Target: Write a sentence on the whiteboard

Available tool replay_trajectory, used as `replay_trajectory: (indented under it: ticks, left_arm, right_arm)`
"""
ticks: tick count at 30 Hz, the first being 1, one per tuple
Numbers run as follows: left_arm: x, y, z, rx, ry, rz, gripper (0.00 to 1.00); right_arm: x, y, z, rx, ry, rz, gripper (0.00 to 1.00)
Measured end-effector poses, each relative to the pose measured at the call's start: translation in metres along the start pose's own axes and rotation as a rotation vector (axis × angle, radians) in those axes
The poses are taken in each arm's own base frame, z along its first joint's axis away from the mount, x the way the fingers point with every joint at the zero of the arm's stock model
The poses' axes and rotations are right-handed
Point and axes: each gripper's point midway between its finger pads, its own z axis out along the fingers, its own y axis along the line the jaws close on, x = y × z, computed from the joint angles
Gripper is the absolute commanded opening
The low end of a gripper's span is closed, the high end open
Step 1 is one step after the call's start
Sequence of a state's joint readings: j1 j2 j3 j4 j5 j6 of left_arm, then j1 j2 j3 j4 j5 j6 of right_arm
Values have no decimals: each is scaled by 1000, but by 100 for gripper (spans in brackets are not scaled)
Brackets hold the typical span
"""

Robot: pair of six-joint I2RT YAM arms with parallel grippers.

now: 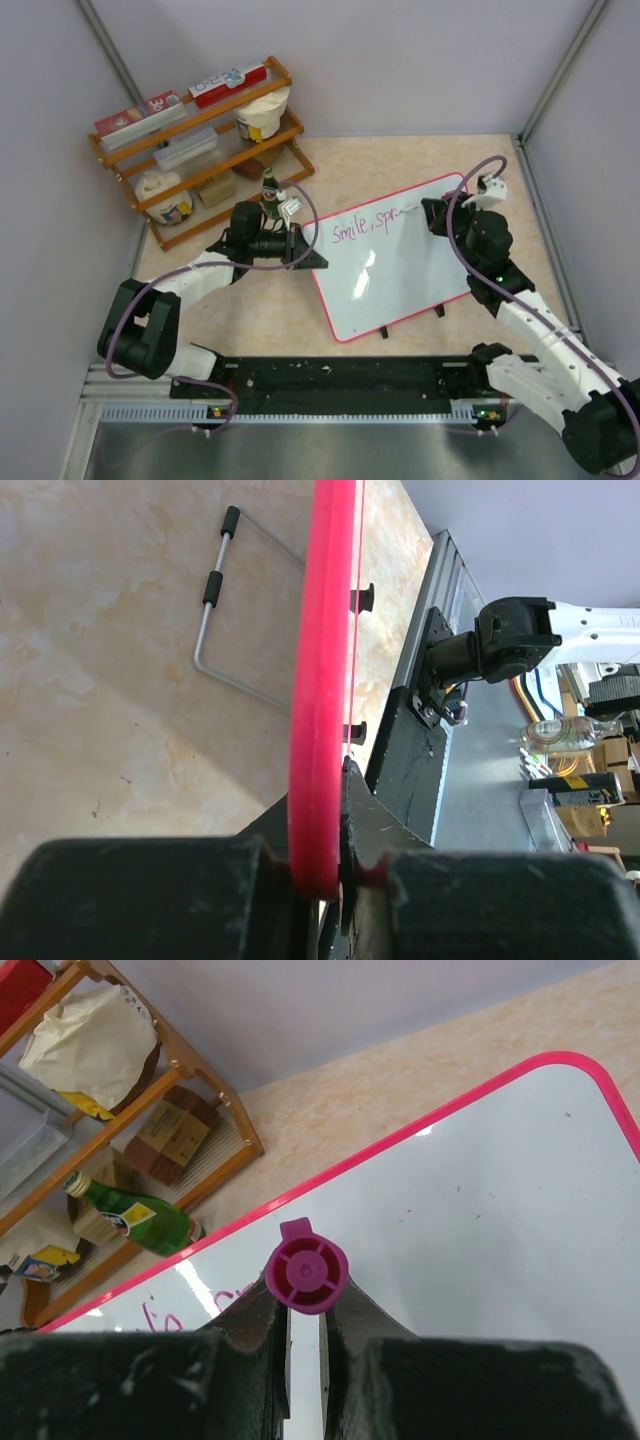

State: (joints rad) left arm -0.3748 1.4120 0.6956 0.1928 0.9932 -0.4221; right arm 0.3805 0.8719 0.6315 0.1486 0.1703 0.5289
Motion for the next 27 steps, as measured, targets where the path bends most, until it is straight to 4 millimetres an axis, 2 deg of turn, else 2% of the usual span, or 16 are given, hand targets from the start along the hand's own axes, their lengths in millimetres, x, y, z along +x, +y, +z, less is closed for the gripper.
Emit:
replay_trajectory:
  ticks: [27]
  left_arm:
    - [0,0,0,0,1,-3,0]
  right_arm:
    - [6,10,1,-62,36,-2,0]
